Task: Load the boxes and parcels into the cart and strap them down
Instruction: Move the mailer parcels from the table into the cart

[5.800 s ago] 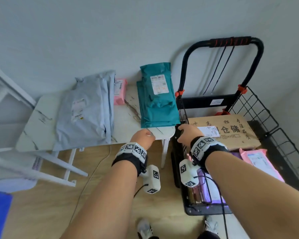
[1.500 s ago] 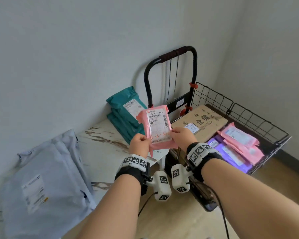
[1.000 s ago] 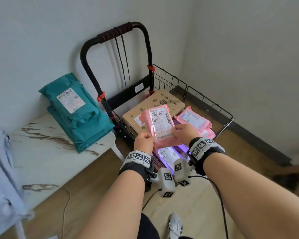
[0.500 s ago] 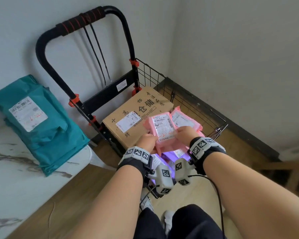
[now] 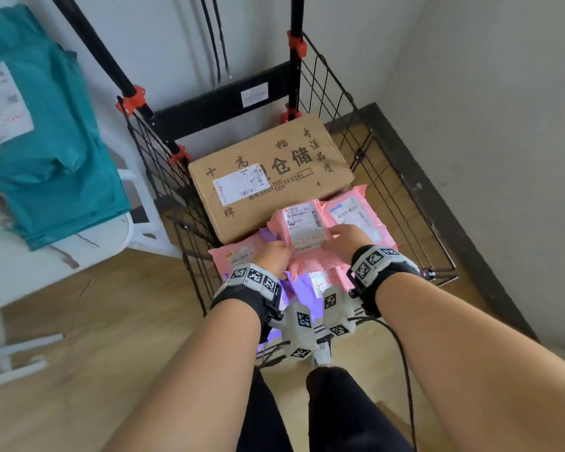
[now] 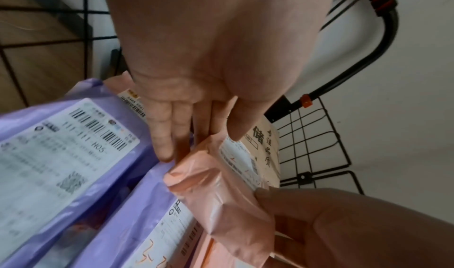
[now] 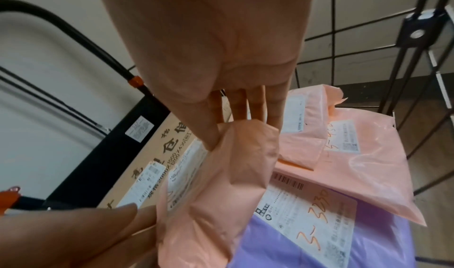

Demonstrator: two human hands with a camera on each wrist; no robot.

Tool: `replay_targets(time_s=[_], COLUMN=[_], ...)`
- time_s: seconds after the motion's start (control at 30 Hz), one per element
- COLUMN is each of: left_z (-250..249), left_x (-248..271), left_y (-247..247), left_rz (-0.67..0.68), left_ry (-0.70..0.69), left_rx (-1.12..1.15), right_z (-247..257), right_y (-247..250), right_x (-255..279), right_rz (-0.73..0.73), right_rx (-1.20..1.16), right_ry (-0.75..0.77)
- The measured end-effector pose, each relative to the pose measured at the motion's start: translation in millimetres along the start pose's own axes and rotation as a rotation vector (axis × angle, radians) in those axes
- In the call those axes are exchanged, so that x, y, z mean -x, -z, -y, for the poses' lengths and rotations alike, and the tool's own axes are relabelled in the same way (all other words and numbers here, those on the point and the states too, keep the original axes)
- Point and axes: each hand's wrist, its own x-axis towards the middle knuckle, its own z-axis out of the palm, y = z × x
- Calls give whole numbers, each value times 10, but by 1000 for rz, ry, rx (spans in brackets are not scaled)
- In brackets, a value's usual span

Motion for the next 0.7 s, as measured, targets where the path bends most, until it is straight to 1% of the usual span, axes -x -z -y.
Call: replay_targets(time_s=[0.07,0.1,0.2,0.27,0.33,0.43,0.57,0.7], left_z=[88,130,205,195,190,155,116,157], left_x=[-126,-157,-142,-59,-28,-31,-91,-188], left_y=[-137,-180,-315,-349,-365,-384,-429,-470], left_rz=[-2,-11,-135,-182,-151,-82,-83,-21], left_ry=[-4,-6,-36,-65,-80,-63,-89,-26], left_rx=[-29,-61,-189,-228,-287,-363,-413,-422], right_z=[-58,-90,-160,-219,-251,-231,-230,-278], right_y=[6,4,-64,-89,-90,-104,-167,-252], right_x=[-117,-142,-275,-313,-340,-402,-505,-588], right_rz=[69,70,50,33,12,46,99,161], right_rx=[13,8,27,-5,-26,-24,41,86], right_ry=[40,41,55,81,137,189,166,181])
